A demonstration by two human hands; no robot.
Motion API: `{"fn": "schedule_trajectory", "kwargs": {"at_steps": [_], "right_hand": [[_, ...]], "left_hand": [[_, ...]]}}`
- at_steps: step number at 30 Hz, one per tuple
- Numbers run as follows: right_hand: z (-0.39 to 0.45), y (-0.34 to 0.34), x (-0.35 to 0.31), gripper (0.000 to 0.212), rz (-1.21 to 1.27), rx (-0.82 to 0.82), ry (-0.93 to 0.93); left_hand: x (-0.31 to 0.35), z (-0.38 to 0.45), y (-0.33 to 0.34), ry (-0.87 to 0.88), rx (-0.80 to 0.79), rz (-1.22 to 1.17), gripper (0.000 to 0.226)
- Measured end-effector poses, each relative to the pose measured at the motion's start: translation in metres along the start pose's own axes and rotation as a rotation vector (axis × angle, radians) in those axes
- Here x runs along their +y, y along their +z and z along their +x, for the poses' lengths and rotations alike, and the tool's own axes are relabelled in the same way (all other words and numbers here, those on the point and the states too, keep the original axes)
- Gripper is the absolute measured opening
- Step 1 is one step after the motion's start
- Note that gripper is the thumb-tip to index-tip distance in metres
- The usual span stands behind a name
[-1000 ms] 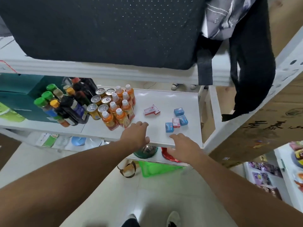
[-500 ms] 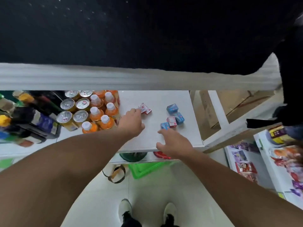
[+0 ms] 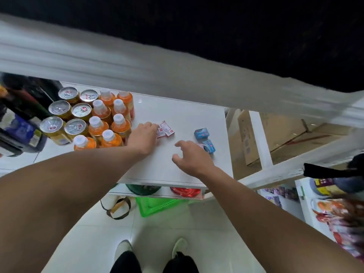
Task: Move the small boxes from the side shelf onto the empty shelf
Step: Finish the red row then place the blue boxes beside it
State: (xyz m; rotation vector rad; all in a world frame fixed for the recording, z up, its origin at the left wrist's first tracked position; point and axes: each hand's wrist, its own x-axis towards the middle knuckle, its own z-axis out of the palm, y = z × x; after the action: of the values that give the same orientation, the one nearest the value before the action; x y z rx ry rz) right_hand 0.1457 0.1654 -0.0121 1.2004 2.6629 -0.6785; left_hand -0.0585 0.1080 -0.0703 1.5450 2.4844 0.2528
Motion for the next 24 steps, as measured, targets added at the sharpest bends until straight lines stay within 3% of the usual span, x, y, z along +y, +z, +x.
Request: {"fn": "schedule_trajectory", "kwargs": {"at_steps": [9,13,18,24], "right_hand": [[0.060,-0.023,-0.018,0.046,-0.088,-0.006,-0.010],[0.098,0.006,-0.019,0.049,-0.130,-0.026,-0.020],[0.139,0.033,-0.025,0.046,-0.113,0.132,-0.036],[0.105,0.036,-0.022,0.030,-0.113,0.113,-0.107]], "left_hand": [[-0.001,-0.066,-0.029,-0.009,-0.047,-0.094,0.024],[-0.008,-0.093,-0.012,-0.017,-0.084,-0.073,0.026],[-0.015,-0.100,0.006,0.024,-0.057,-0.037,0.024],[-0.025,-0.117,-0.007,-0.012,-0.060,-0.093,0.031]]}}
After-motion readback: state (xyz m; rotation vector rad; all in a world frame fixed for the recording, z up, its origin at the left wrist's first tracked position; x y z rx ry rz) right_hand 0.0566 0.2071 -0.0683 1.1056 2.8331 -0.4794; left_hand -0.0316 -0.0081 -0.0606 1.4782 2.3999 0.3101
